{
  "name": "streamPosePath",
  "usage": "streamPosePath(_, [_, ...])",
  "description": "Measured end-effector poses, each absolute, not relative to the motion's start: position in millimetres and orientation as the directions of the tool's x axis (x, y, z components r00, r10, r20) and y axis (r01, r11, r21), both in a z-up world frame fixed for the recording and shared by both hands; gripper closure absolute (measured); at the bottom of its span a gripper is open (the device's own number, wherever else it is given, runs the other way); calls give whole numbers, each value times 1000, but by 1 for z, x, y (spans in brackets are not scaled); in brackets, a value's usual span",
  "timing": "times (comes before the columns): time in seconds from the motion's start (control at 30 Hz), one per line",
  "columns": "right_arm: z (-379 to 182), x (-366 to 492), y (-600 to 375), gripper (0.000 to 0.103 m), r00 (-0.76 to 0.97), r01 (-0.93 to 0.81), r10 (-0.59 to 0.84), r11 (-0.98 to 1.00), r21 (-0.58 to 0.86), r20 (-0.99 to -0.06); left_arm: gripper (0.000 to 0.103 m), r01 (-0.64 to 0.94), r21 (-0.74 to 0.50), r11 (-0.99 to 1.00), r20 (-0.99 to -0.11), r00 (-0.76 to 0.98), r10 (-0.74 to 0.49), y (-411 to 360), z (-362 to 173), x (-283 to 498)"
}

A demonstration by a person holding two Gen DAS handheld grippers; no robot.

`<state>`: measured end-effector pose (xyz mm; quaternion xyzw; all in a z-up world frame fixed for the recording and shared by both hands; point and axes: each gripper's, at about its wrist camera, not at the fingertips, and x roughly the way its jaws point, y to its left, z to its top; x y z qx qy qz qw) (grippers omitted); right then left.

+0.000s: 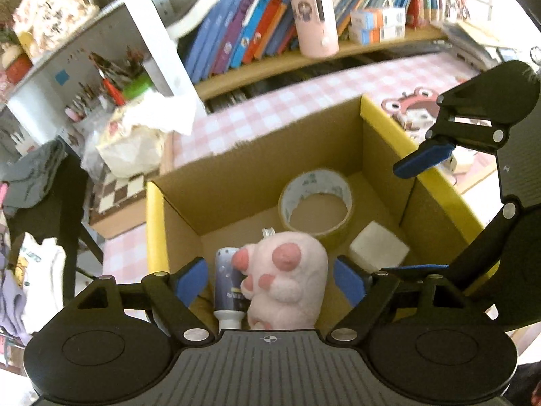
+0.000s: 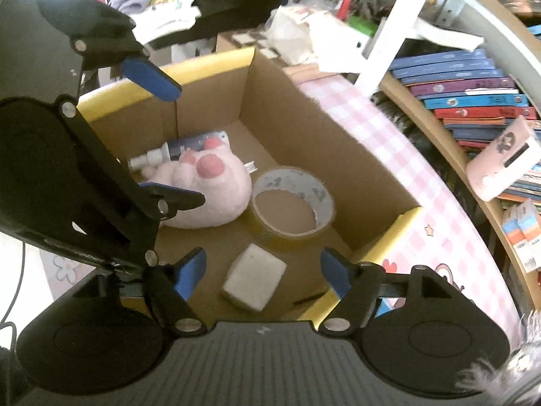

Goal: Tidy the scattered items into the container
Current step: 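Lower both items into the box and open both tools, then withdraw both tools from the box back over the table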

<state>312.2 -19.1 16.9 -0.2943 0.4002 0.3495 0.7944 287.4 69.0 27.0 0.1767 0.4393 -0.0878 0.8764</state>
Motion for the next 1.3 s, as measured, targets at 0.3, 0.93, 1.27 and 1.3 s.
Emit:
streamPosePath(0.3, [48, 278, -34, 23, 517, -741, 358, 643, -196, -777, 14, 237, 202, 950, -734, 679, -13, 74, 57, 249])
streamPosePath(0.93, [70, 180, -40, 22, 599, -673, 398, 721, -167, -695, 12, 147, 147, 978, -664, 747, -12, 95, 81, 147])
streamPosePath(1.27, [51, 131, -59, 19, 605, -583, 349, 807, -99, -716, 12, 110, 105, 988, -668, 745, -12, 91, 66, 92])
streamPosePath(1.3, [48, 126, -62, 19, 604, -568, 343, 818, -87, -719, 12, 106, 97, 990, -670, 742, -14, 90, 64, 87])
